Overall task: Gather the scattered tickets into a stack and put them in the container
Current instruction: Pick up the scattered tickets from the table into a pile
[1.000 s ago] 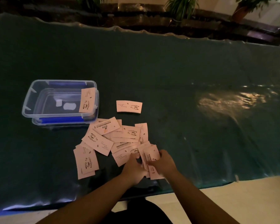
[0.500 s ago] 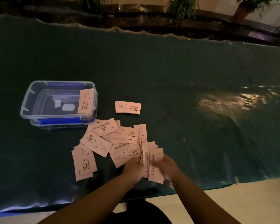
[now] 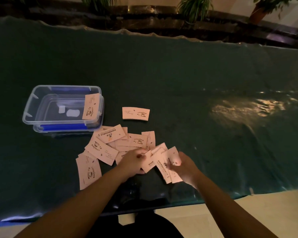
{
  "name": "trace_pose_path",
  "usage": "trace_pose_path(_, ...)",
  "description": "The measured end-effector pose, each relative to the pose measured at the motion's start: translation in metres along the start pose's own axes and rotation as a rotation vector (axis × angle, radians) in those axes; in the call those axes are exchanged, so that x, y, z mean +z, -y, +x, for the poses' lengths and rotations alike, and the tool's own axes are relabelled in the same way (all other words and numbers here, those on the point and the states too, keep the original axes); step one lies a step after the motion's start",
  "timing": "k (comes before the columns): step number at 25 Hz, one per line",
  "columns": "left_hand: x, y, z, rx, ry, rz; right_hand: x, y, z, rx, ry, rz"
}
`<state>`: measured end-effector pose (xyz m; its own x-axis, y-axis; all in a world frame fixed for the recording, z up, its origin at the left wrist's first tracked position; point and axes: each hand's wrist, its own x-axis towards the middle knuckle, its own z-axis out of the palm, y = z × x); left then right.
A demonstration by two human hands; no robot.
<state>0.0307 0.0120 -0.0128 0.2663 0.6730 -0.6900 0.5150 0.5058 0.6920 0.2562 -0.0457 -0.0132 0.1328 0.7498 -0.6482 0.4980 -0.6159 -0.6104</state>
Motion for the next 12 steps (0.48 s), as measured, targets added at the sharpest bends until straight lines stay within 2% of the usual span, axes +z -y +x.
trace_pose_path(4, -0.023, -0.016, 0.010, 0.135, 0.123, 0.413, -0.008, 0.008, 0.005, -0.147, 0.003, -0.349)
trace_pose_path(6, -0.022, -0.021, 0.012, 0.190, 0.166, 0.503, -0.007, 0.015, 0.007, -0.229, 0.053, -0.454)
trace_pose_path(9, -0.015, -0.022, 0.014, 0.240, 0.115, 0.428, -0.001, 0.020, 0.011, -0.254, 0.122, -0.469)
trace_pose_path(12, -0.013, -0.018, 0.016, 0.250, -0.007, 0.298, 0.004, 0.022, 0.015, -0.102, 0.142, -0.277)
